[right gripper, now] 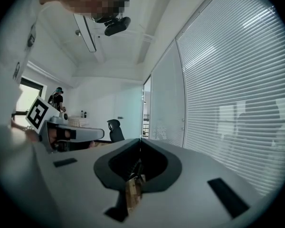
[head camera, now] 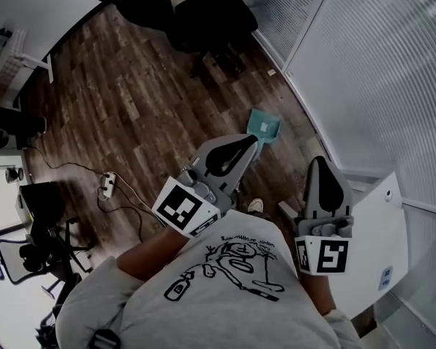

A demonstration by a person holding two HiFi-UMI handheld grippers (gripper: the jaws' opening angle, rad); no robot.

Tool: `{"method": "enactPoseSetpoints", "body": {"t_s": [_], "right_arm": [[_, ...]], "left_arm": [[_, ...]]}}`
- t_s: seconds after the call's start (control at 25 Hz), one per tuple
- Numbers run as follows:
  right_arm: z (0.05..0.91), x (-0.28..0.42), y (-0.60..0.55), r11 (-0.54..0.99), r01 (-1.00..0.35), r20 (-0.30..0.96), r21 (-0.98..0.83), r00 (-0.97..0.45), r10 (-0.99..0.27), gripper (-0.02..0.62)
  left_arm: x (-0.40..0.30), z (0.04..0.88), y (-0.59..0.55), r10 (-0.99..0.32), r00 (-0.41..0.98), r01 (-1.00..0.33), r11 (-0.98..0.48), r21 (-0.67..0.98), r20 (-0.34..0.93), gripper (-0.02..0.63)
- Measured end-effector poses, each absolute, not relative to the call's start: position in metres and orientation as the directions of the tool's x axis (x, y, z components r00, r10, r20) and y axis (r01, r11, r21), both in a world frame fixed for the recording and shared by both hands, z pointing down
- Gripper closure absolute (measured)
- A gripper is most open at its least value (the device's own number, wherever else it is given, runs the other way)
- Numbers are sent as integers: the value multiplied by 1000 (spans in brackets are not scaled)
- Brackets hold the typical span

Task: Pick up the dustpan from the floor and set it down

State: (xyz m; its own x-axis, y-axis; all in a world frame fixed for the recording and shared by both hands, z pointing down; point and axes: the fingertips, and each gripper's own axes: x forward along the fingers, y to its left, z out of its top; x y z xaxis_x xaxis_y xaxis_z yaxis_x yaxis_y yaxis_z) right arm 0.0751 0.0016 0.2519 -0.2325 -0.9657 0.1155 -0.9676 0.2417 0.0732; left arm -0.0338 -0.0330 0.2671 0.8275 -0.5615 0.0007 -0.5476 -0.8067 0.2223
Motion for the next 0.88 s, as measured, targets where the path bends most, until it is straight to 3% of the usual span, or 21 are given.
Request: {"method": "enactPoseSetpoints", "body": {"t_s": [0.48,0.88], "right_arm": [[253,51,-24,210,-975,118,73,-201,-972,591],[248,74,-32,232,-970,111,79,-222,-969,591]], "left_arm": [[-53,267,-60,-516,857,-504,-837,212,2,604],[-33,265,-63,-539,842,-527,-822,216,5,604]]}}
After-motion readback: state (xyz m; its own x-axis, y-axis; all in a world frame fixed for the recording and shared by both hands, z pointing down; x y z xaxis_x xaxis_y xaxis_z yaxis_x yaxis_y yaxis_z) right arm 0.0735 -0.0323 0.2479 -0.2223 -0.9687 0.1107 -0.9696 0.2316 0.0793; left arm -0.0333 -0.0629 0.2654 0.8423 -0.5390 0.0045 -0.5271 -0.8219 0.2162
